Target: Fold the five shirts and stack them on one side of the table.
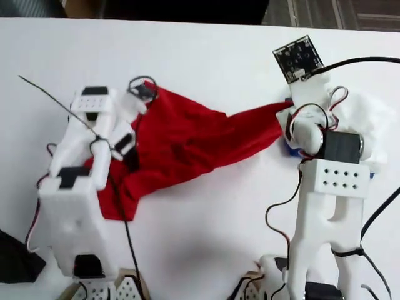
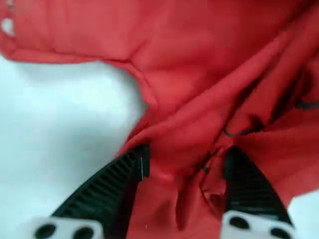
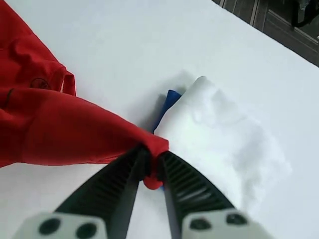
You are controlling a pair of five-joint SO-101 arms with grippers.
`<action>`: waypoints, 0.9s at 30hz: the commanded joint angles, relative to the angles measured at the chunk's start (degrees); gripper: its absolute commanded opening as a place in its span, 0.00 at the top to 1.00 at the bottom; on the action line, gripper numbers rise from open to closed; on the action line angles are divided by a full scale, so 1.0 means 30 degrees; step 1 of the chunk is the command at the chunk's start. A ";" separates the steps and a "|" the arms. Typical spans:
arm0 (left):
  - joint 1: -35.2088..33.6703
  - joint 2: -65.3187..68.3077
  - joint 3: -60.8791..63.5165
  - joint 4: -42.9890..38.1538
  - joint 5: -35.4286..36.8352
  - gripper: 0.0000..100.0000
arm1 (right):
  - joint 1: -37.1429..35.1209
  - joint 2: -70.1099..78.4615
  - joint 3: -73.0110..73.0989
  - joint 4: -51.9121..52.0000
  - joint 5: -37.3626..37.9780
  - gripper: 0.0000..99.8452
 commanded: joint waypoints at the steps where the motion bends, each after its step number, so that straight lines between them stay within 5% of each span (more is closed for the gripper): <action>1: -0.0557 0.3106 -0.8161 0.1436 0.1788 0.74 | -0.0278 -0.0249 0.0410 0.0073 0.0147 0.98; 9: -0.0557 0.8821 -2.4073 0.4103 0.4542 0.74 | -0.0777 -0.0249 0.1524 -0.0015 0.0029 0.98; 13: -0.0557 0.8938 -2.8557 0.5568 0.5773 0.74 | -0.0659 -0.0249 0.1524 -0.0015 0.0117 0.98; 19: -0.0147 0.5890 -2.4073 0.6505 0.4132 0.74 | -0.0659 -0.0249 0.1436 -0.0513 0.0147 0.98; 27: 0.2696 -0.0996 -1.1590 0.6476 0.0410 0.74 | -0.0659 -0.0103 0.1465 -0.0982 0.0117 0.98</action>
